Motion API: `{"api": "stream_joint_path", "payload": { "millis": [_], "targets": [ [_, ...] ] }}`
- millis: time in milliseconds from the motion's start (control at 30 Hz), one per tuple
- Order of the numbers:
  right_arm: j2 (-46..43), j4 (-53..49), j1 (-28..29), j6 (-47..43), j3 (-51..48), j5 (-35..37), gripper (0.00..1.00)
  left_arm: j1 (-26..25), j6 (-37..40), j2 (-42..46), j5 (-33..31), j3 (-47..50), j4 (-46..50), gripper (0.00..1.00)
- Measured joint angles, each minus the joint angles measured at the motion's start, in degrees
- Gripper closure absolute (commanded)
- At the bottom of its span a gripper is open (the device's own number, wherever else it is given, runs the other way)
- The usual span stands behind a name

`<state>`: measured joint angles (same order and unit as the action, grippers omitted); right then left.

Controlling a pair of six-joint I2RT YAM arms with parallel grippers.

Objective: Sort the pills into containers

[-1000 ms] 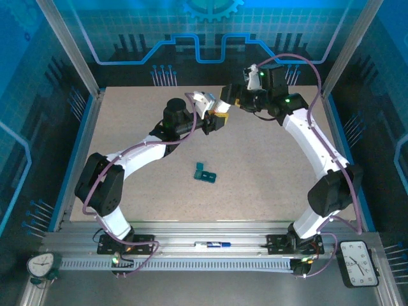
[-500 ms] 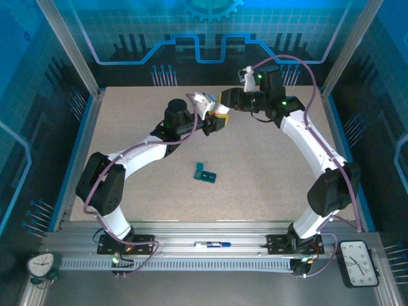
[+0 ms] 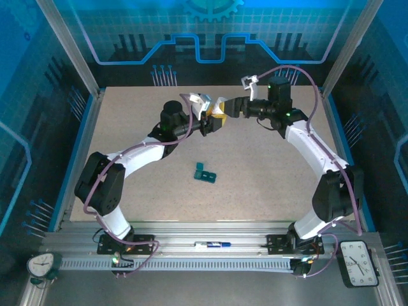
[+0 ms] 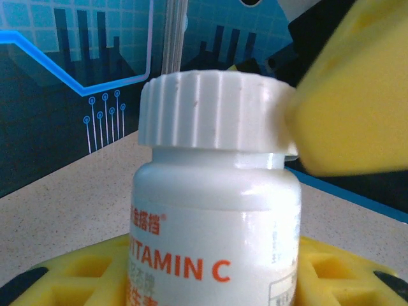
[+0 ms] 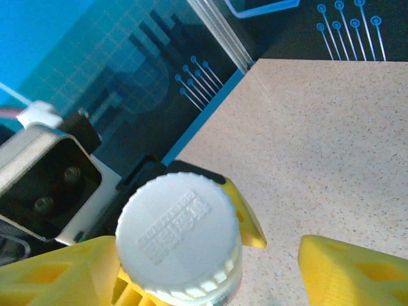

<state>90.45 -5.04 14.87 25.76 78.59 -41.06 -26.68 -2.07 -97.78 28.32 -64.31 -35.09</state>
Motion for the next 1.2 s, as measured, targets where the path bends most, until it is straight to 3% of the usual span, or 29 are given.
{"api": "stream_joint_path", "payload": {
  "millis": [233,633,967,1200],
  "targets": [
    [-3.1,2.1,-1.1,6.5,-0.2,1.1,0.2,0.0,0.3,0.0,0.0,0.0,0.5,1.0],
    [-2.0,-12.7,0.0,12.8,9.8,16.5,0.21,-0.6,2.6,0.0,-0.9,0.0,4.3,1.0],
    [1.7,-17.7,3.2,12.6,11.2,19.3,0.22,-1.3,3.8,0.0,-1.1,-0.1,5.5,1.0],
    [2.2,-19.0,4.7,11.9,11.2,19.7,0.28,-1.4,4.2,0.0,-1.1,-0.1,6.4,1.0]
  ]
}}
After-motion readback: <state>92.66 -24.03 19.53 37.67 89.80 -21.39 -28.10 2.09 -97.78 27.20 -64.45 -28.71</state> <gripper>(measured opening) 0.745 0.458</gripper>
